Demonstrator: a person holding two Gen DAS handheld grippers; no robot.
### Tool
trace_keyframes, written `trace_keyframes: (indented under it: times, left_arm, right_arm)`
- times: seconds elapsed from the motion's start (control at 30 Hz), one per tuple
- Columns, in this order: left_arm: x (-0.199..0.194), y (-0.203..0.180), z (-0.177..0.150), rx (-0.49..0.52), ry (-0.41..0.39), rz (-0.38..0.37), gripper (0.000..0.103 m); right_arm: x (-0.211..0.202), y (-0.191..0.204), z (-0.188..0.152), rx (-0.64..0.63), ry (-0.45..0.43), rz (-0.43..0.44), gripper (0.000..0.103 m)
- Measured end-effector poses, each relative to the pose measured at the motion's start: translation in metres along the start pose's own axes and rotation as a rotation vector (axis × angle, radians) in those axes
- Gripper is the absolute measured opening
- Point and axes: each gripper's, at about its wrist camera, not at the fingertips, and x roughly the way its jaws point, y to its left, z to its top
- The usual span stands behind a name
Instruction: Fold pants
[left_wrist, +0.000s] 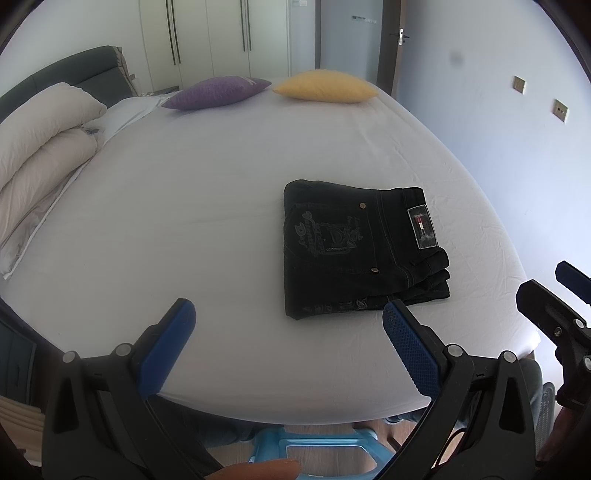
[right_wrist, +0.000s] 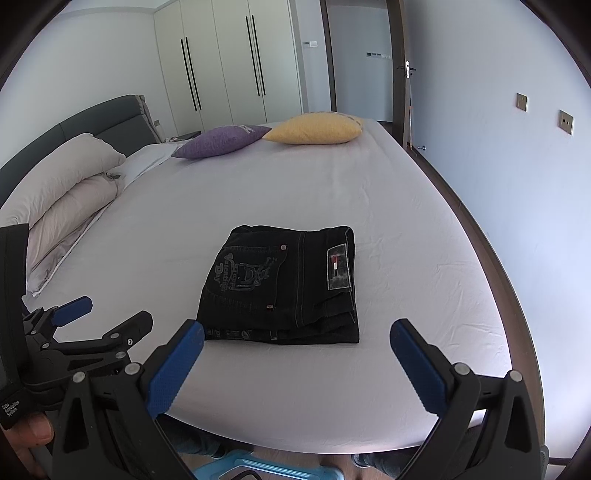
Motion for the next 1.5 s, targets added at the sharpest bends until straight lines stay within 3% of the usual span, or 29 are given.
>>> trace_keyframes:
  times: [1.5]
  left_arm:
    - [0.0021, 0.0017, -0.0008, -0.004, 0.019, -0.027, 0.103]
  right_arm:
    - [0.0005, -0.0015, -0.0051, 0.001, 0.011, 0.003, 0.103]
